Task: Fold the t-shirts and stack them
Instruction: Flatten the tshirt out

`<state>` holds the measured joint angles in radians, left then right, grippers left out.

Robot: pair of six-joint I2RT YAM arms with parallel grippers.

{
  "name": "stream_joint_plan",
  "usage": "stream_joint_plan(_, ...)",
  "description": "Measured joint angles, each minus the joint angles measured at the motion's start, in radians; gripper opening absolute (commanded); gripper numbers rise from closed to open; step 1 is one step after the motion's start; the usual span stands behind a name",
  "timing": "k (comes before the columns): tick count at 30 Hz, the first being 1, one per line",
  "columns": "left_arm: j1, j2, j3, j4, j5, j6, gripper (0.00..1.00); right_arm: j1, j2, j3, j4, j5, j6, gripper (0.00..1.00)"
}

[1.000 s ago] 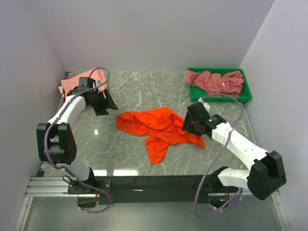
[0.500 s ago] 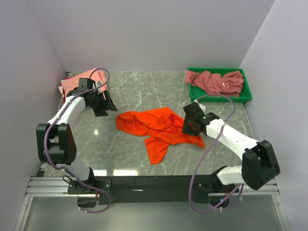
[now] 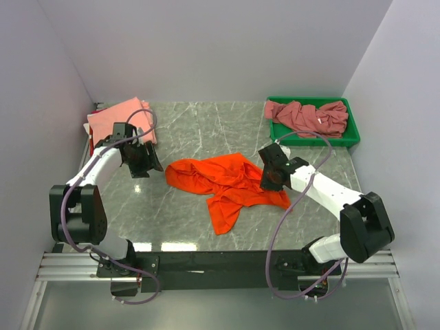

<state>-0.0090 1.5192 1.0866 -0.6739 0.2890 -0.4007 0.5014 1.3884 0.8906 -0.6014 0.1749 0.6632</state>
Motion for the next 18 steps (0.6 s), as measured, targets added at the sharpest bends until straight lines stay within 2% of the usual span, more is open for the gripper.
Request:
stream_joint_plan(8, -0.015, 0.000, -0.044, 0.011, -0.030, -0.002, 0.64, 0.000, 0.020, 0.044, -0.004, 0.014, -0.005, 0.00)
stream_joint_plan(18, -0.103, 0.117, -0.043, 0.083, -0.067, -0.014, 0.60, 0.000, -0.045, 0.092, -0.050, 0.037, 0.008, 0.00)
